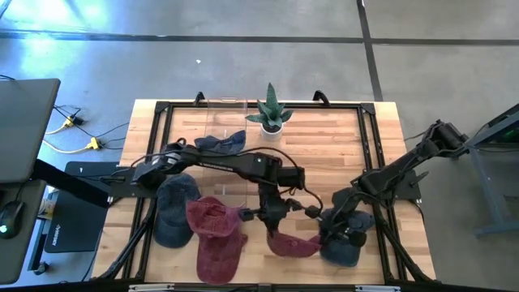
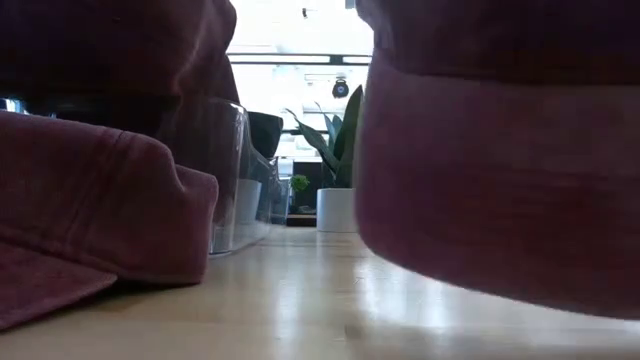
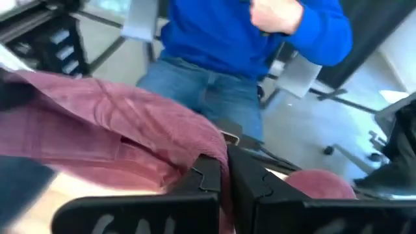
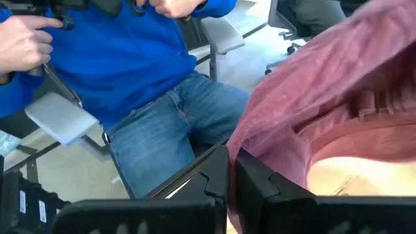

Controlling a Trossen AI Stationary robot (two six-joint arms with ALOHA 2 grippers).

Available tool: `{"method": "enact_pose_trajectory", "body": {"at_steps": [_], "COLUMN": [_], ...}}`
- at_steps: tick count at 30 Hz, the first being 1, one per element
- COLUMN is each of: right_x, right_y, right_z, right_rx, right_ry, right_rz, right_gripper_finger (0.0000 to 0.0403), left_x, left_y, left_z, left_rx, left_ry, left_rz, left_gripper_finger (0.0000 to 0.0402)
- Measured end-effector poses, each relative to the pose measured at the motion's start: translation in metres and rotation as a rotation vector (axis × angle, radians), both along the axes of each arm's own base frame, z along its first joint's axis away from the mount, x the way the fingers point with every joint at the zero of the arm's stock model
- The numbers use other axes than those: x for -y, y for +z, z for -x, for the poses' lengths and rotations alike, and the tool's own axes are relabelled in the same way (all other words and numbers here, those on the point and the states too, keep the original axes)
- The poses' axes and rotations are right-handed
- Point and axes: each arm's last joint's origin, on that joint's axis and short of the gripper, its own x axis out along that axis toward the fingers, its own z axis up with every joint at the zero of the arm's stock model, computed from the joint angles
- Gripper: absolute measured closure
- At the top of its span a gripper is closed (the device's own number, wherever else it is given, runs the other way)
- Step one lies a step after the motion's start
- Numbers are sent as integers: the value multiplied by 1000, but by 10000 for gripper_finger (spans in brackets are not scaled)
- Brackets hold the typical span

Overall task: Pick & Place hat
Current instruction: Put the top red cap into the bottom transparent bin

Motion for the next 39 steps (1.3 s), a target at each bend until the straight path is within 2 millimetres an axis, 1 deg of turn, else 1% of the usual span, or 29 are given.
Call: {"method": "enact_pose_trajectory", "body": {"at_steps": [3,6,7,11,12,15,18,20,21,23,26,31,35,39], "right_x": [2,7,10,27,31,44,56,64,67,72,77,79,80,80], "right_y": [-2,-4,-7,-25,-29,-42,-53,-58,-60,-64,-68,-75,-80,-83], "right_z": [-2,-4,-5,-3,-1,4,10,13,14,17,21,25,28,30], "right_rx": [-10,-25,-24,-51,-56,-53,-49,-43,-43,-34,-41,-92,-171,-231], "right_ry": [2,-18,-32,-83,-102,-164,-235,-280,-296,-318,-342,-362,-385,-371], "right_rz": [1,8,8,-26,-45,-96,-132,-158,-171,-184,-197,-207,-230,-233], "right_gripper_finger": [395,400,400,391,387,378,363,346,336,314,282,244,234,234], "left_x": [-4,-13,-15,-25,-29,-41,-53,-60,-62,-68,-78,-96,-113,-125], "left_y": [-19,-23,-25,-39,-41,-51,-51,-57,-63,-64,-55,-59,-63,-68], "left_z": [-1,-6,-6,-11,-14,-17,-21,-27,-27,-29,-30,-31,-26,-19], "left_rx": [-74,-25,-43,-70,-61,-107,-105,-116,-148,-171,-169,-243,-325,-402], "left_ry": [-21,-25,-17,10,23,78,120,149,164,196,231,322,409,480], "left_rz": [36,79,83,85,87,78,77,85,86,97,118,108,59,-27], "left_gripper_finger": [401,401,401,401,401,401,401,401,401,397,374,307,264,249]}}
